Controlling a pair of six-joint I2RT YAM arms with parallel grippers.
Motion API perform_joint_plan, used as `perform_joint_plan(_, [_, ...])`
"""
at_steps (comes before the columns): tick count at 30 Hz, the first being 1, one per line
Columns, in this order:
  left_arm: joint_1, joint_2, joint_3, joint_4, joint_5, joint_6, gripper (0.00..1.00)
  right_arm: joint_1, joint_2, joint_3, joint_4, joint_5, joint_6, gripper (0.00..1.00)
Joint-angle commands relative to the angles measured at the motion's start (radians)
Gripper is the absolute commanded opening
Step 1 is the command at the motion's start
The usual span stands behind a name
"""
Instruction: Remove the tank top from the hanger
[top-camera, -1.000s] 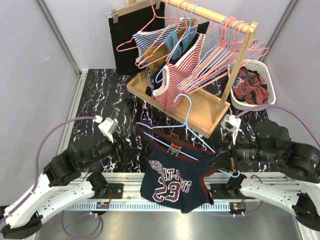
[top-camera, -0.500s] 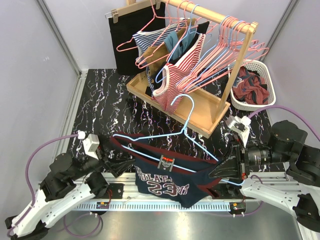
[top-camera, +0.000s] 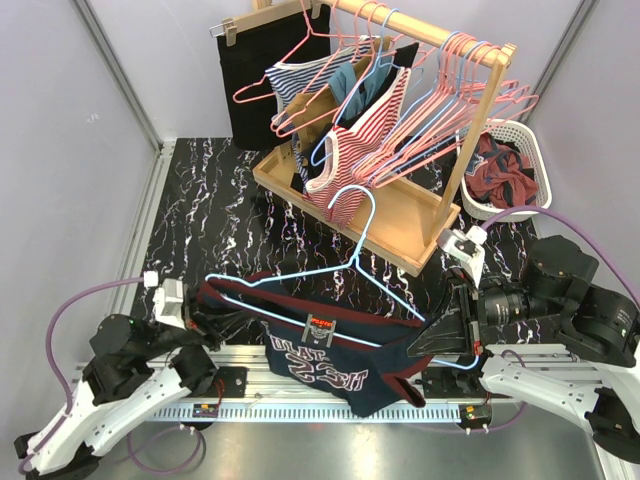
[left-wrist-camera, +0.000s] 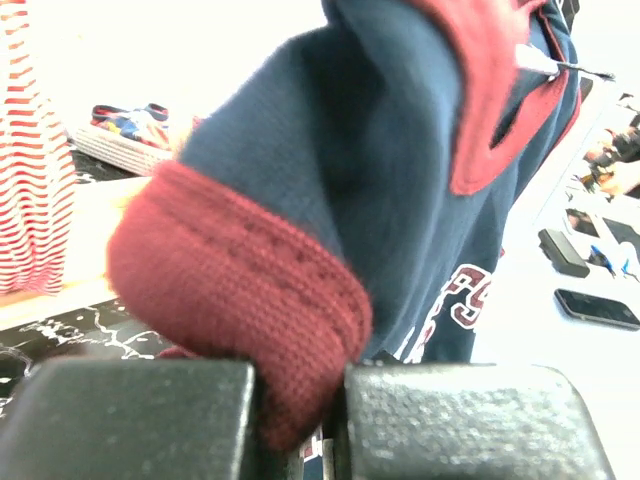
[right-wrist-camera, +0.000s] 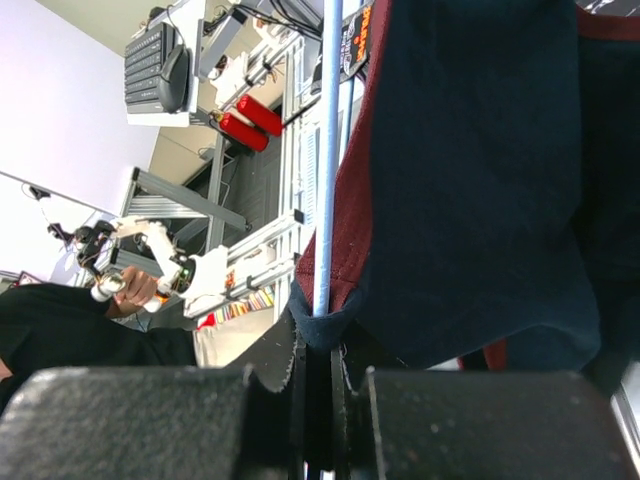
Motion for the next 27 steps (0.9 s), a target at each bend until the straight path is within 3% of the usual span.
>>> perform_joint_plan(1, [0.001, -0.037, 0.051, -0.045, -0.118, -0.011, 0.00, 0.007, -0.002, 0.044, 0.053, -0.002, -0.028, 0.00])
perform_joint_plan(6, [0.001, -0.050, 0.088, -0.225, -0.360, -0.075, 0.00, 0.007, -0.025, 0.116, -0.113, 0.112, -0.075, 0.00])
perform_joint_plan(8, [0.001, -0.063, 0.088, -0.249, -0.382, -0.107, 0.00, 0.007, -0.039, 0.142, -0.169, 0.149, -0.088, 0.00])
perform_joint_plan(11, [0.001, -0.028, 0.082, -0.277, -0.377, -0.148, 0.00, 0.005, -0.080, 0.156, -0.179, 0.198, -0.097, 0.00])
perform_joint_plan(16, [0.001, 0.068, 0.069, -0.246, -0.243, -0.161, 0.03, 0.007, -0.105, 0.098, -0.133, 0.186, -0.103, 0.00])
perform_joint_plan(17, [0.001, 0.073, 0.083, -0.258, -0.258, -0.159, 0.14, 0.007, -0.097, 0.096, -0.154, 0.186, -0.109, 0.00])
perform_joint_plan(18, [0.001, 0.070, 0.121, -0.272, -0.309, -0.159, 0.48, 0.007, -0.076, 0.098, -0.171, 0.208, -0.115, 0.00])
perform_joint_plan(19, [0.001, 0.065, 0.143, -0.286, -0.328, -0.156, 0.59, 0.007, -0.065, 0.112, -0.188, 0.231, -0.128, 0.00])
perform_joint_plan(20, [0.001, 0.061, 0.184, -0.316, -0.353, -0.152, 0.86, 0.008, -0.057, 0.121, -0.229, 0.266, -0.135, 0.00])
perform_joint_plan(21, [0.001, 0.065, 0.203, -0.335, -0.360, -0.150, 0.99, 0.007, -0.044, 0.132, -0.242, 0.331, -0.141, 0.00])
perform_joint_plan(27, [0.001, 0.122, 0.292, -0.505, -0.282, -0.150, 0.99, 0.007, -0.036, 0.170, -0.320, 0.482, -0.178, 0.00])
